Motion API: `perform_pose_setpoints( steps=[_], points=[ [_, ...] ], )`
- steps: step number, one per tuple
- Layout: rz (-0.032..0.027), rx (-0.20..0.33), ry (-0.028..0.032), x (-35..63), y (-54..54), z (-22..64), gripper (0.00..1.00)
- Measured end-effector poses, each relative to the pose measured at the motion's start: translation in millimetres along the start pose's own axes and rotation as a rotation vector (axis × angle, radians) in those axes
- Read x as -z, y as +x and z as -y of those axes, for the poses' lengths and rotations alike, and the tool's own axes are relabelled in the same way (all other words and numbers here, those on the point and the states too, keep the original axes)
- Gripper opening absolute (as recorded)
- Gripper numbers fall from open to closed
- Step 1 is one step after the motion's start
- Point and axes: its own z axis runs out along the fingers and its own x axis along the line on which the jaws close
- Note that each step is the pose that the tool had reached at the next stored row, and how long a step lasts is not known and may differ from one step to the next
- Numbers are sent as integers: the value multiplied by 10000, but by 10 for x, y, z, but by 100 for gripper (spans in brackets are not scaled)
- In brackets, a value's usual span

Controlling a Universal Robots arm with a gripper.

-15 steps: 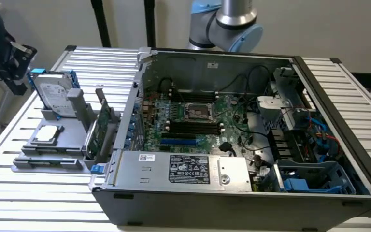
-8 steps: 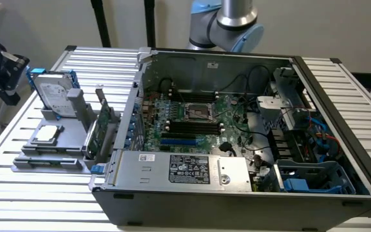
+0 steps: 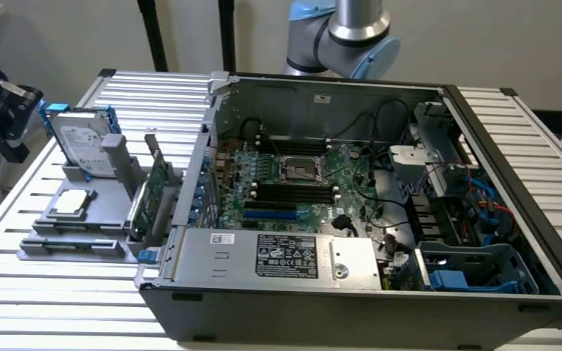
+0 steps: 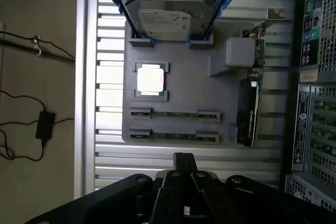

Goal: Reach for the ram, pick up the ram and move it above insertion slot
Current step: 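Reach for the ram, then pick up the ram and move it above insertion slot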

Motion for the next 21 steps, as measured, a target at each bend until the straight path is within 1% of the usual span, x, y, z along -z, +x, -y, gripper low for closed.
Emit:
perform_pose_setpoints(
  steps=[10,21],
  points=[
    [-68,1786,4,0,-1,0,11],
    [-99,3787,14,-12,-1,0,11]
  ],
)
